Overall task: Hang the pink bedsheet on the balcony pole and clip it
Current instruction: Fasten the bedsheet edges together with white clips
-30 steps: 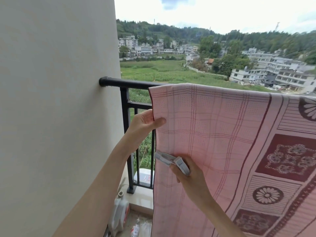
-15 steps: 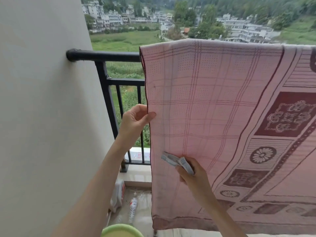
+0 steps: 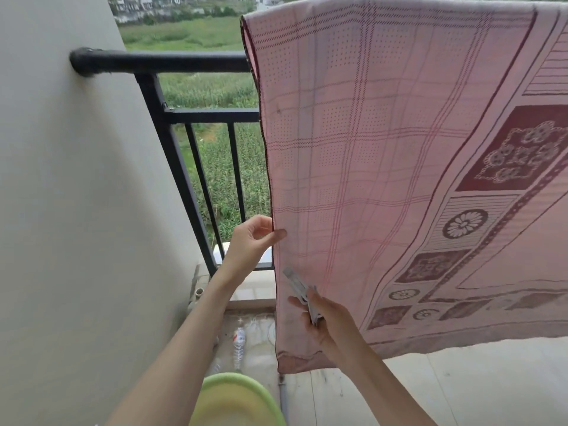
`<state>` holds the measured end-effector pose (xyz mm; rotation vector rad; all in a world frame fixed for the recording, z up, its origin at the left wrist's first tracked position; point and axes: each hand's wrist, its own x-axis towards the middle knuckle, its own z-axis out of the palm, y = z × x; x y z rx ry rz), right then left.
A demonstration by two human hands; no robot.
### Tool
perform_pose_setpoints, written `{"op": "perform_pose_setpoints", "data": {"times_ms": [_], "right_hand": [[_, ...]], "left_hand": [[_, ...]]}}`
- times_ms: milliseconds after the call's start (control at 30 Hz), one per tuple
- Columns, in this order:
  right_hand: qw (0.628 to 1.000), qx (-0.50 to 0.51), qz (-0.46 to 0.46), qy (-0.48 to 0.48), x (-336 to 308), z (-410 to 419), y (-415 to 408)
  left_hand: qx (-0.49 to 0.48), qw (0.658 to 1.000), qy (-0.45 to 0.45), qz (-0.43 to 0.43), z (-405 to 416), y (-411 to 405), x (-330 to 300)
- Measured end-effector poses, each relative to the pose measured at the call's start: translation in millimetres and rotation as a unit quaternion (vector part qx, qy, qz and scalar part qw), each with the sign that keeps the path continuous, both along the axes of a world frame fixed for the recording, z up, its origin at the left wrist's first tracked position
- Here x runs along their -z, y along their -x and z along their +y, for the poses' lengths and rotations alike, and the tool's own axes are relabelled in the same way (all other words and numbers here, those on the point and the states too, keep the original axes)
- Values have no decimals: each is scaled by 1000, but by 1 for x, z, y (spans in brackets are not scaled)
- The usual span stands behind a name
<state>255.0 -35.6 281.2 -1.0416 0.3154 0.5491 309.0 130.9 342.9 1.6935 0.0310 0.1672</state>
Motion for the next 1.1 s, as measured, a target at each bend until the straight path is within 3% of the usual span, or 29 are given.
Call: {"op": "perform_pose_setpoints", "data": {"times_ms": [267,433,733,1100], "right_hand": [[984,20,77,-158,10,30,6],[976,32,99,-189,13,43,10],[979,47,79,-183,20,74,21],[939,77,74,-326,24,82,15]], "left_hand": [[53,996,-60,42,5,6,10],[32,993,-107,47,3,5,8],[-21,987,-86,130,11,6,4],[-45,980,-36,188,2,18,-6]]}}
